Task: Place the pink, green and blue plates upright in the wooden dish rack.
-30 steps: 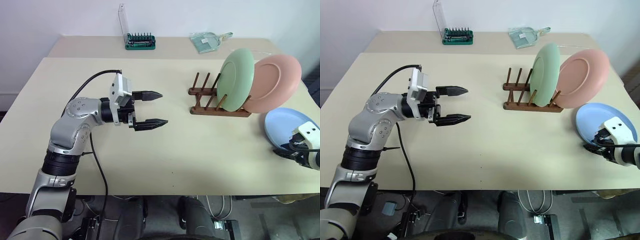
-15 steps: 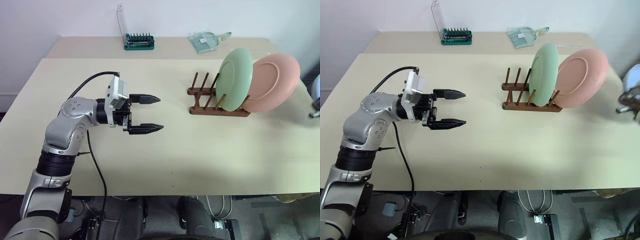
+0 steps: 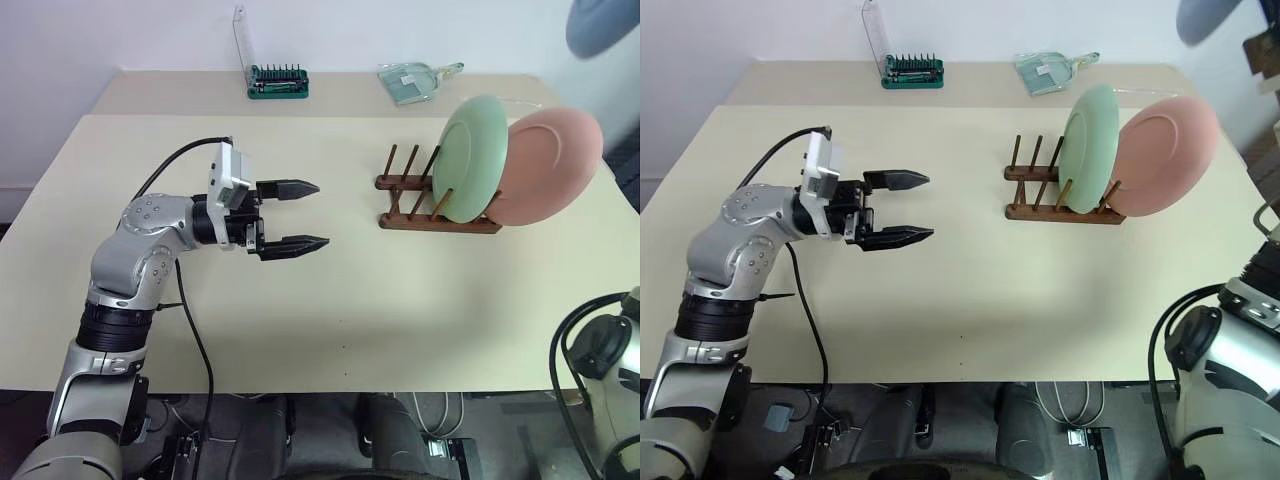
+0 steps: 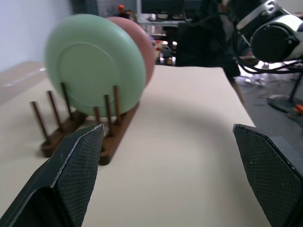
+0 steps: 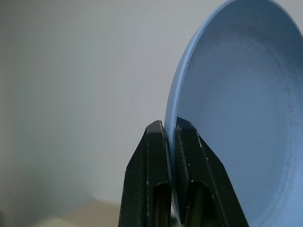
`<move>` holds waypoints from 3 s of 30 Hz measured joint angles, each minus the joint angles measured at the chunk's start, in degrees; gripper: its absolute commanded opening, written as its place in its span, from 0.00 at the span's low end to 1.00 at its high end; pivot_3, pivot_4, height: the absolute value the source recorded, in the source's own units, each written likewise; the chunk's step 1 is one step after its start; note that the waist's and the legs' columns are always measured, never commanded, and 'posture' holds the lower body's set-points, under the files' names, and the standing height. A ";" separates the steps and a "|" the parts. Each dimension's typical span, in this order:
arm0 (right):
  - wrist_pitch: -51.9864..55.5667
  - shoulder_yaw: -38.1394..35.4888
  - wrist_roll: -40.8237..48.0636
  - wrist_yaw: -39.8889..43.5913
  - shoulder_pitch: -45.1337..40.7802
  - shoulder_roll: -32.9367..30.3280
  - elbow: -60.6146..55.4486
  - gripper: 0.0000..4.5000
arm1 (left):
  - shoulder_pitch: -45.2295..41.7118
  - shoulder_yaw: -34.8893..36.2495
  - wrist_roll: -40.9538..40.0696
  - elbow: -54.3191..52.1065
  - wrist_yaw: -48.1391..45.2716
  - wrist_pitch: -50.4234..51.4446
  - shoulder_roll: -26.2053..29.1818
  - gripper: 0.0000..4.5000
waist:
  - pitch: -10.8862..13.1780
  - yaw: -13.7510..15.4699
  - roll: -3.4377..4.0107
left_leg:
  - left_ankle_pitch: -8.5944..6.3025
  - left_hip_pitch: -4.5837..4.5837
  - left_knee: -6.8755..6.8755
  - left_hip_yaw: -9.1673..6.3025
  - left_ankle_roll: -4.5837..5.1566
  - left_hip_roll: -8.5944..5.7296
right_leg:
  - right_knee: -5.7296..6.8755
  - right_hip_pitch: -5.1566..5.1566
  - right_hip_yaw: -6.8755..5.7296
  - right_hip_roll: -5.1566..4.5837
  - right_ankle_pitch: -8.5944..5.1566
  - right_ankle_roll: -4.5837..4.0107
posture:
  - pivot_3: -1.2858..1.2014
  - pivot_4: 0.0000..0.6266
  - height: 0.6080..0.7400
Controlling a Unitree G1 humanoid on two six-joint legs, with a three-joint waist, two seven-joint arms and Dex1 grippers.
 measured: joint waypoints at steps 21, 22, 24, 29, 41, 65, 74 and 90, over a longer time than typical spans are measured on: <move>20.08 6.25 25.99 -10.59 12.20 10.13 -1.29 0.01 | 3.90 3.88 -0.88 -1.60 2.68 0.64 4.42 1.00 | 0.00 -0.22 0.02 | 0.00 0.01 -0.05 0.02 0.00 0.03 | 0.17 -0.15 0.03 0.04 0.02 -0.04 | 0.52 0.24 0.88; 19.93 6.29 25.62 -10.18 12.20 10.13 -1.29 0.01 | 3.90 3.88 -0.88 -1.65 2.85 0.64 4.42 1.00 | 0.00 -0.23 0.02 | 0.00 0.01 -0.05 0.02 0.00 0.03 | 0.17 -0.15 0.03 0.04 0.02 -0.04 | 0.52 0.24 0.88; 19.57 6.49 24.76 -9.50 12.21 10.13 -1.29 0.01 | 3.90 3.88 -0.88 -1.68 3.11 0.64 4.42 1.00 | 0.00 -0.24 0.02 | 0.00 0.01 -0.05 0.02 0.00 0.03 | 0.17 -0.15 0.03 0.04 0.02 -0.04 | 0.52 0.24 0.88; 19.09 7.43 22.27 -8.41 12.23 9.59 -1.36 0.01 | 3.89 3.88 -0.85 -1.68 3.35 0.59 4.42 1.00 | 0.00 -0.14 0.02 | 0.00 0.00 -0.05 0.02 0.00 0.03 | 0.16 -0.15 0.03 0.04 0.02 -0.04 | 0.52 0.24 0.88; 18.25 9.50 14.30 -3.33 12.79 5.35 -2.22 0.01 | 3.88 3.76 -0.72 -1.68 3.18 0.41 4.41 1.00 | 0.00 -0.20 0.02 | 0.00 0.00 -0.05 0.02 0.00 0.03 | 0.15 -0.15 0.03 0.04 0.02 -0.04 | 0.52 0.24 0.88; 16.25 13.05 5.43 -0.52 15.78 7.55 -1.95 0.53 | 3.90 3.69 -0.70 -2.34 3.62 0.45 4.43 1.00 | 0.00 -0.16 0.02 | 0.00 0.00 -0.05 0.02 0.00 0.03 | 0.14 -0.15 0.03 0.04 0.02 -0.04 | 0.52 0.24 0.88; 14.41 13.44 2.90 0.66 15.77 7.56 -2.04 0.99 | 3.90 3.70 -0.76 -2.37 3.63 0.56 4.42 1.00 | 0.00 -0.17 0.02 | 0.00 0.00 -0.05 0.02 0.00 0.03 | 0.14 -0.15 0.03 0.04 0.02 -0.04 | 0.52 0.24 0.88; 11.44 9.52 4.12 3.00 12.41 6.01 -4.58 0.87 | 3.88 3.63 -0.77 -2.24 3.34 0.62 4.12 1.00 | 0.00 -0.13 0.02 | 0.00 0.00 -0.05 0.02 0.00 0.03 | 0.14 -0.15 0.03 0.04 0.02 -0.04 | 0.52 0.24 0.88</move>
